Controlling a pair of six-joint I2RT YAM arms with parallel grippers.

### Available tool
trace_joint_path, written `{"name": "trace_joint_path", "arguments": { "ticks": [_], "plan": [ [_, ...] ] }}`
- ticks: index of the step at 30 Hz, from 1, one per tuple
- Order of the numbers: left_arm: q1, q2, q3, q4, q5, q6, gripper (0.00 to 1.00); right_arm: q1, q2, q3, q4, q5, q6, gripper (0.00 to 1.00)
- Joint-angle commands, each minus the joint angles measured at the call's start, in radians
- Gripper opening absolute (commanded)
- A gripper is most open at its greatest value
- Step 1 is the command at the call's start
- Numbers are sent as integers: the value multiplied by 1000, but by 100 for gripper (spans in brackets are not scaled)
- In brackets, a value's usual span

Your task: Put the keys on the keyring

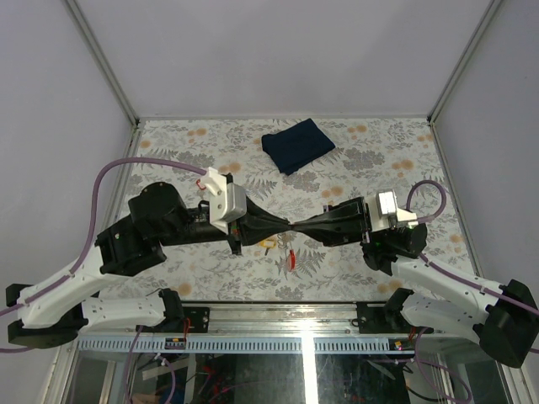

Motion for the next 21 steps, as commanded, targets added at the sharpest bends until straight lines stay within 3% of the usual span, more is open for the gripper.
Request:
{"name": "trace_joint_path", "arguments": {
  "ticks": [1, 5, 8, 14, 21],
  "plan": [
    [-4, 13, 44, 29, -11, 15, 0, 5, -16, 43, 19, -3, -16, 0],
    [-6, 30, 84, -40, -31, 31, 0, 6, -63, 26, -94, -4, -89, 14],
    [-6, 52, 135, -131, -43, 53, 0, 6, -141, 22, -324, 15, -234, 22],
    [-6, 87, 206, -283, -63, 86, 0, 6, -285, 78, -842, 74, -554, 27],
    [-5, 154, 277, -417, -55, 113, 0, 6, -289, 185, -1160, 107, -649, 29]
  ]
}}
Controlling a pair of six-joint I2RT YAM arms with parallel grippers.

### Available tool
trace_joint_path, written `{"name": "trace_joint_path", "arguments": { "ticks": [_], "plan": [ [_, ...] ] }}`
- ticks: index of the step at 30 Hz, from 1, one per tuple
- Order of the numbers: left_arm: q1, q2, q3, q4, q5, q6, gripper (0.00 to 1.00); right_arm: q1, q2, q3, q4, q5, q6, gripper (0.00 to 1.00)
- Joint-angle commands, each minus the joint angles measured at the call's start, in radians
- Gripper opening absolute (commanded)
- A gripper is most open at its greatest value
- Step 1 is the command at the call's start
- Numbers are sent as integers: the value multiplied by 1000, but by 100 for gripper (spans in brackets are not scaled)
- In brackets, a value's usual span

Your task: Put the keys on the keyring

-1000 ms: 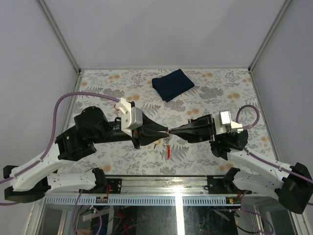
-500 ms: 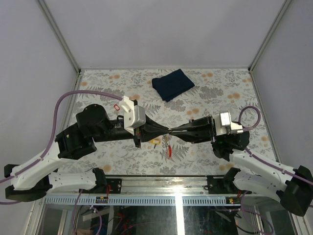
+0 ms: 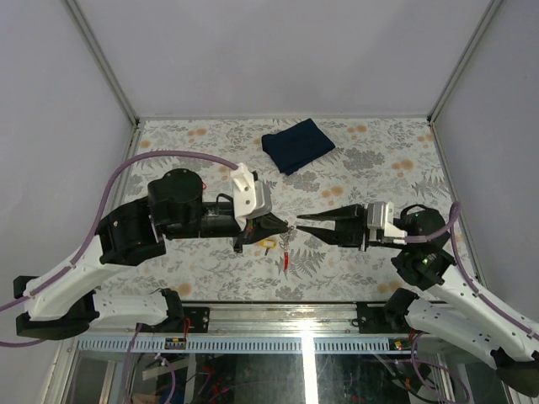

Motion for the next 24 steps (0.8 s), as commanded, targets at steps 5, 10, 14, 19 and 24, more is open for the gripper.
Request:
{"name": "trace_joint_path", "arguments": {
  "ticks": [5, 10, 14, 19, 24],
  "plan": [
    [-5, 83, 99, -150, -5, 55, 0, 5, 43, 152, -338, -44, -129, 29],
    [-6, 96, 114, -170, -18, 67, 0, 5, 46, 166, -368, -106, -128, 29],
    [-6, 99, 124, -184, -32, 75, 0, 5, 38, 186, -440, -108, -171, 29],
    [-6, 102, 128, -193, -36, 80, 0, 5, 31, 201, -470, -97, -184, 29],
    [-5, 108, 123, -194, -32, 84, 0, 5, 50, 195, -369, -93, -114, 29]
  ]
}}
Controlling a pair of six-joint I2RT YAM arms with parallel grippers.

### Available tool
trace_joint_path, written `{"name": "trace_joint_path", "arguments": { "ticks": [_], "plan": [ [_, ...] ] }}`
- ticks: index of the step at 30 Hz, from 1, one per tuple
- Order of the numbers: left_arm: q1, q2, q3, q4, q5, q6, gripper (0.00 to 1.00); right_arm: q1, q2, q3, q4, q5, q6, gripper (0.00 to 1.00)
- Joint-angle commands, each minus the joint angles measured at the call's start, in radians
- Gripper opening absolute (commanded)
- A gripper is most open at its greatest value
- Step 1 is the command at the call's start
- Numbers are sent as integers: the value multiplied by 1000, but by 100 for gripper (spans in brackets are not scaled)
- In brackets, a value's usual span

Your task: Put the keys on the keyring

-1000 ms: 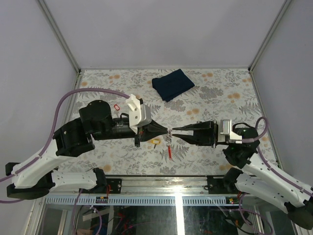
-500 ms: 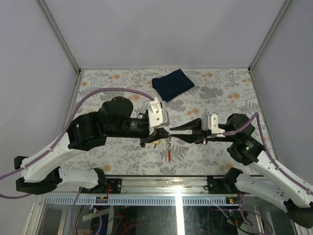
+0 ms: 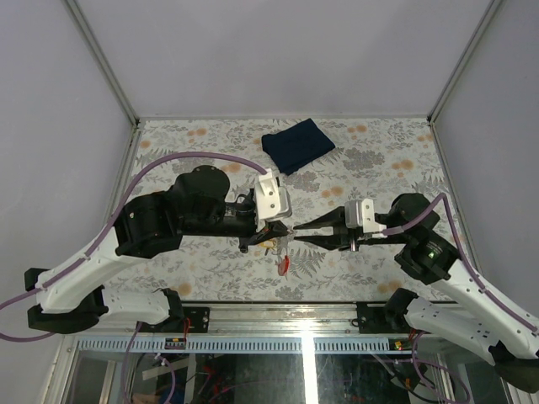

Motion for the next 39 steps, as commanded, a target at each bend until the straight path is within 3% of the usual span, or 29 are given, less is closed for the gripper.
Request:
{"name": "trace_joint_path", "arguments": {
  "ticks": [1, 10, 14, 18, 23, 28, 35, 39],
  "plan": [
    [-6, 1, 31, 9, -8, 19, 0, 4, 10, 35, 114, -13, 64, 29],
    [-5, 5, 32, 5, -6, 23, 0, 5, 38, 26, 170, -54, 114, 27],
    [-5, 5, 33, 6, -4, 28, 0, 5, 44, 22, 164, -58, 114, 18],
    [-5, 2, 32, 5, -4, 28, 0, 5, 45, 18, 162, -55, 112, 1],
    [-5, -22, 18, 35, 6, 19, 4, 5, 35, -4, 210, -56, 115, 0],
    [-5, -120, -71, 155, 5, -27, 23, 5, 9, -68, 406, -40, 148, 0],
    [-5, -309, -239, 376, -5, -120, 25, 5, 9, -154, 815, -46, 261, 0],
    [-5, -350, -291, 438, -14, -142, 26, 5, 51, -136, 909, -70, 324, 0]
  ]
}}
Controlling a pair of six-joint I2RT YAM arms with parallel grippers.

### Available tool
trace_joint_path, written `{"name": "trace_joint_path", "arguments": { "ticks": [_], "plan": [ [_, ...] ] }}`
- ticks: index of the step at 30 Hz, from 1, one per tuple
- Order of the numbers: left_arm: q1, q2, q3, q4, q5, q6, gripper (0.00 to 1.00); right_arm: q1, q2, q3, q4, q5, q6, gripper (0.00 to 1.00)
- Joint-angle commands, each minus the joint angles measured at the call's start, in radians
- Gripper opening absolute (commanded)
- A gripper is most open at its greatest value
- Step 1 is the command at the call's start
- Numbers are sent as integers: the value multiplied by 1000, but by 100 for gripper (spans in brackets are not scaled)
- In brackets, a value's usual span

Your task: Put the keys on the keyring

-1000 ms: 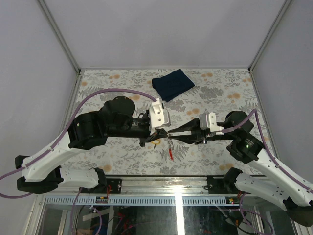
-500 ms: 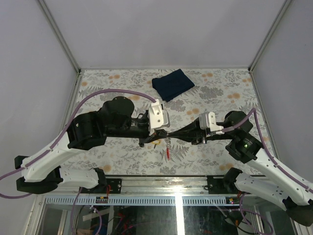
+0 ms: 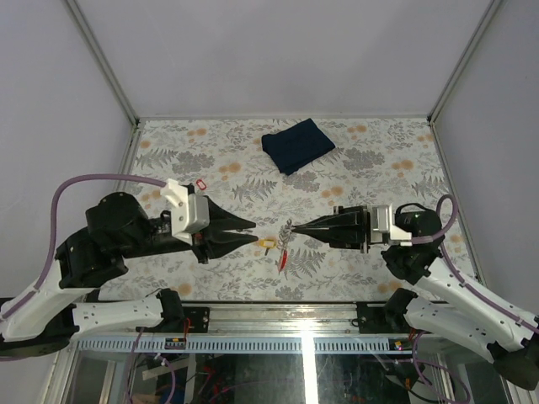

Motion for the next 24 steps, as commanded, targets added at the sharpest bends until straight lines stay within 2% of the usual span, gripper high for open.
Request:
{"name": "trace_joint_path", "arguments": {
  "ticks": [1, 8, 24],
  "plan": [
    [-5, -21, -50, 176, -12, -52, 26, 5, 33, 28, 314, -29, 113, 0],
    [-5, -18, -62, 213, 18, -24, 26, 5, 112, 36, 545, -19, 273, 0],
    [-5, -28, -79, 276, 41, 81, 25, 5, 259, 172, 585, -131, 255, 0]
  ]
}}
